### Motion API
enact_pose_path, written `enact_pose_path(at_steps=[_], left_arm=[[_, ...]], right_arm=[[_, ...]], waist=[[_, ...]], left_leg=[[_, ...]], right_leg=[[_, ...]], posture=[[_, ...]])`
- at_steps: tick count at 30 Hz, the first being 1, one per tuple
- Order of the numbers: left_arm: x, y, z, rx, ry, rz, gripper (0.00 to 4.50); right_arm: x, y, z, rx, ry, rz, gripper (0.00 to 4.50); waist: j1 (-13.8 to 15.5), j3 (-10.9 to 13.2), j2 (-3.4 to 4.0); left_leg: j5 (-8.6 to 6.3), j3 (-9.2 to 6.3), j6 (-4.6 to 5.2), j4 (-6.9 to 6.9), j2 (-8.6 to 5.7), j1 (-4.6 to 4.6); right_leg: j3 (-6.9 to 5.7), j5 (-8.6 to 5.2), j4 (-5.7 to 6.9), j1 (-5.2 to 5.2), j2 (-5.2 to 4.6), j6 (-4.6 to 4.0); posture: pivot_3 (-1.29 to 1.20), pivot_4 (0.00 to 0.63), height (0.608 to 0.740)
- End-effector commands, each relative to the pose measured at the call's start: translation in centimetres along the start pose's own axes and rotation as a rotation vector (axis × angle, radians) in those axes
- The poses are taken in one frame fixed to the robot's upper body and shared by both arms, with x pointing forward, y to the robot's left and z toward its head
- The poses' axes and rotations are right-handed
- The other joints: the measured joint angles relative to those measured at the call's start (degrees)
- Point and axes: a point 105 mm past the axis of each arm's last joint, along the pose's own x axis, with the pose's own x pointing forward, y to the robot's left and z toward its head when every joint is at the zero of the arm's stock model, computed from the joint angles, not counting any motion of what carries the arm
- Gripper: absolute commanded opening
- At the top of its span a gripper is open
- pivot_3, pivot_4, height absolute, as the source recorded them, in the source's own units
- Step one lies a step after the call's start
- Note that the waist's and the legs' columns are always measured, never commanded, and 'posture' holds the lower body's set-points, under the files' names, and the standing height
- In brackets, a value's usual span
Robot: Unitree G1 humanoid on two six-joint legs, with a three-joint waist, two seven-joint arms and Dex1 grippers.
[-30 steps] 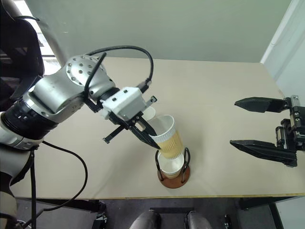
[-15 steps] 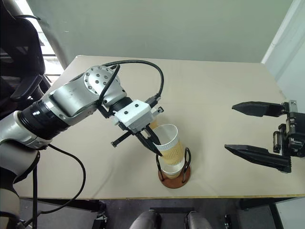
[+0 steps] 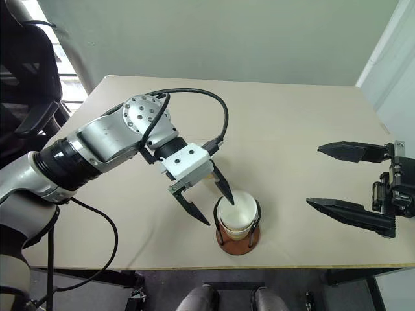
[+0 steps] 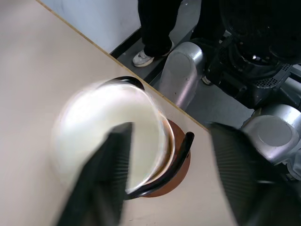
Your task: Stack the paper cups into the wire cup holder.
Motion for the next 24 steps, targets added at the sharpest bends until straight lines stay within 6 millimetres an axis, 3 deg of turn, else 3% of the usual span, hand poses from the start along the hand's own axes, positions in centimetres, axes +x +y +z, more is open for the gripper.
enact_pose_path(at_steps=[1,6,9,12,15,18,24], left_arm=[[-0.7,0.2,0.7,0.055,0.022,-0.013,4.49],[-3.3,2.1,0.8,0.025,-0.014,0.143,4.49],[-6.6,3.0,-1.4,-0.095,0.022,0.325,4.49],[-10.6,2.0,-4.9,-0.260,0.059,0.531,4.49],[-12.1,0.7,-7.1,-0.341,0.089,0.613,4.49],[-11.9,0.1,-9.0,-0.395,0.100,0.636,4.49],[-9.6,1.1,-11.0,-0.422,0.118,0.595,4.49]], right_arm=[[-0.4,0.1,0.7,-0.057,-0.008,-0.025,4.50],[-0.4,0.0,0.6,-0.057,0.001,-0.023,4.50],[-0.4,-0.3,0.4,-0.063,0.013,-0.025,4.50],[-0.3,-0.4,0.3,-0.064,0.003,-0.012,4.50],[-0.3,-0.5,0.2,-0.065,0.007,-0.008,4.50],[-0.2,-0.7,0.1,-0.064,0.004,-0.004,4.50],[0.0,-0.9,0.0,-0.072,0.002,0.001,4.50]], waist=[[0.00,0.00,0.00],[0.11,0.00,0.02],[0.09,-0.03,0.06],[-0.11,-0.04,0.12],[-0.24,-0.08,0.22],[0.05,-0.08,0.22],[1.47,-0.07,0.19]], left_leg=[[-0.01,0.00,0.02,0.05,0.00,-0.02],[-0.08,-0.01,0.13,0.30,0.00,-0.15],[-0.10,0.01,0.17,0.37,0.00,-0.20],[-0.09,0.00,0.17,0.36,0.00,-0.20],[-0.09,0.01,0.16,0.31,0.00,-0.20],[-0.09,0.00,0.16,0.34,-0.01,-0.25],[-0.03,0.03,0.40,0.48,-0.07,-0.44]], right_leg=[[0.00,0.02,0.00,-0.01,0.00,0.03],[0.00,0.10,0.00,-0.01,0.00,0.12],[0.01,0.23,-0.06,-0.04,0.00,0.15],[0.02,0.31,-0.05,-0.11,0.00,0.09],[0.02,0.37,-0.05,-0.23,0.00,0.02],[0.02,0.37,-0.07,-0.25,0.00,0.06],[0.03,0.47,-0.15,-0.22,-0.09,0.25]], posture=[[0.00,0.150,0.740],[0.00,0.150,0.740],[0.00,0.150,0.740],[0.00,0.150,0.740],[0.00,0.150,0.740],[0.00,0.150,0.740],[0.00,0.150,0.740]])
